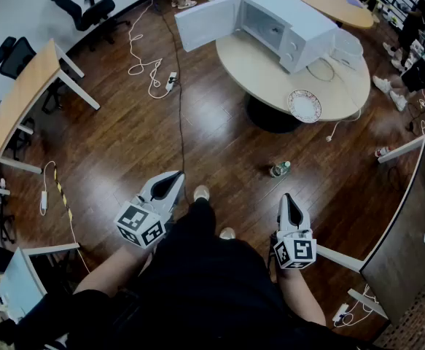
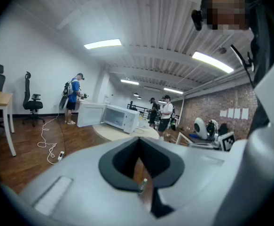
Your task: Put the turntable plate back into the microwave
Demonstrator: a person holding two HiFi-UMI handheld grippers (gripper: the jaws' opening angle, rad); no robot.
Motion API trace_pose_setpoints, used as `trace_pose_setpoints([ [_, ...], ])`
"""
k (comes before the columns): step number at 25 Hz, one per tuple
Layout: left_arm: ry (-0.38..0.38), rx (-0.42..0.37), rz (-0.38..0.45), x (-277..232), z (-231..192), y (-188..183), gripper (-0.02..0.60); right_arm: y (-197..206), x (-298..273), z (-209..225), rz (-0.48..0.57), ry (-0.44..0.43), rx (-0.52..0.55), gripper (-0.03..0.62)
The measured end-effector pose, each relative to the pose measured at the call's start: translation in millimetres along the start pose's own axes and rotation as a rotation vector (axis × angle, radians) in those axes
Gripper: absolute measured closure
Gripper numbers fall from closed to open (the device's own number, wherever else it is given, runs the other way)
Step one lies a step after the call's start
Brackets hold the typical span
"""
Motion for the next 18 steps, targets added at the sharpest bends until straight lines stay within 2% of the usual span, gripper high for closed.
trace_pose_setpoints([
  [10, 0.026, -0.088, 0.027, -51.6, -61.3, -60.3, 0.578, -16.6, -59.0, 6.6, -0.035, 0.084, -0.002, 0.592],
  [14, 0.03, -0.033, 0.023, -69.6, -89.9, -71.6, 0.578, -20.1, -87.6, 0.4, -0.063, 0.081, 0.009, 0.592],
  [18, 0.043, -0.039, 0.042, -83.5, -108.6, -87.8, 0.578, -28.0, -113.7, -0.9, -0.07, 0.087, 0.013, 0.592],
])
Point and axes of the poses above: the fingertips, and each gripper's own axes: x backward along the fingers, z to its right, y out of its underside, the point moved 3 cm from there along x, backward along the fingers, and after that the axes turned 12 degrees about x, right-handed, at the moved point
